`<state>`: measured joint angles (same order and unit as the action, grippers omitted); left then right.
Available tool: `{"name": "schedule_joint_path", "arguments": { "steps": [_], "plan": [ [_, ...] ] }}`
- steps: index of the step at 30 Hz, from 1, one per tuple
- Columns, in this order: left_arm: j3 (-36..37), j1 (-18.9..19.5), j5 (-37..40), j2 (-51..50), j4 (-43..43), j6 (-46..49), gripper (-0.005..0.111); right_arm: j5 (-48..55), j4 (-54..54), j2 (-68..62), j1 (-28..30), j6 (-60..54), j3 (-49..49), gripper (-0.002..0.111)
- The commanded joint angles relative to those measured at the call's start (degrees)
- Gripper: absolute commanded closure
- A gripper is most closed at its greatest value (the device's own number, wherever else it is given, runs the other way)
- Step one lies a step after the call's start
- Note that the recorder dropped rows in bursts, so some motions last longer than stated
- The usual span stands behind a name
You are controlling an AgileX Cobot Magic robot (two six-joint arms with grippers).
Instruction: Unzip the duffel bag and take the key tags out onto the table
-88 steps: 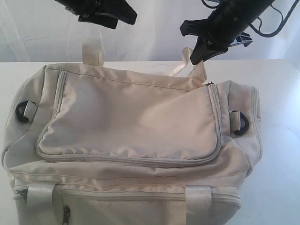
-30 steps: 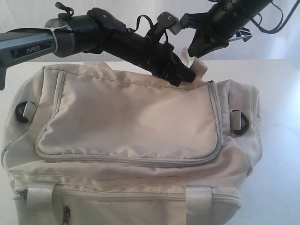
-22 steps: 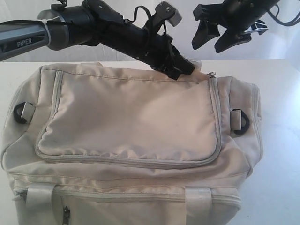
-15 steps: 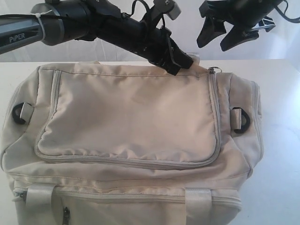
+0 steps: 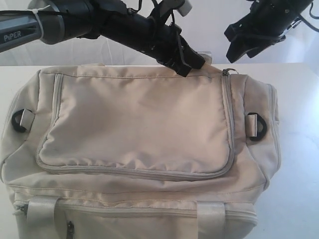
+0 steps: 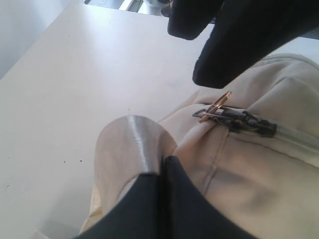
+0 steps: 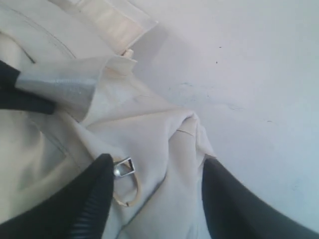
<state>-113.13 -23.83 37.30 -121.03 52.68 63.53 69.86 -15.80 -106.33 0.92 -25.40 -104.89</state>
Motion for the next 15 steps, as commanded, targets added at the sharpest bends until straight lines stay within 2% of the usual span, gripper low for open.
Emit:
{"name": "schedule_joint_path", "arguments": {
  "steps": [1, 11, 15],
  "plan": [
    [-0.60, -0.26, 0.30, 2.35, 4.78, -0.42, 0.107, 0.10, 1.11, 0.09, 0.26, -4.67, 0.22, 0.062],
    [-0.60, -0.26, 0.30, 2.35, 4.78, -0.42, 0.107, 0.10, 1.45, 0.73, 0.26, -13.77, 0.33, 0.064],
    [-0.60, -0.26, 0.30, 2.35, 4.78, -0.42, 0.107, 0.10, 2.33, 4.91, 0.14, -14.22, 0.68, 0.064]
  ]
}}
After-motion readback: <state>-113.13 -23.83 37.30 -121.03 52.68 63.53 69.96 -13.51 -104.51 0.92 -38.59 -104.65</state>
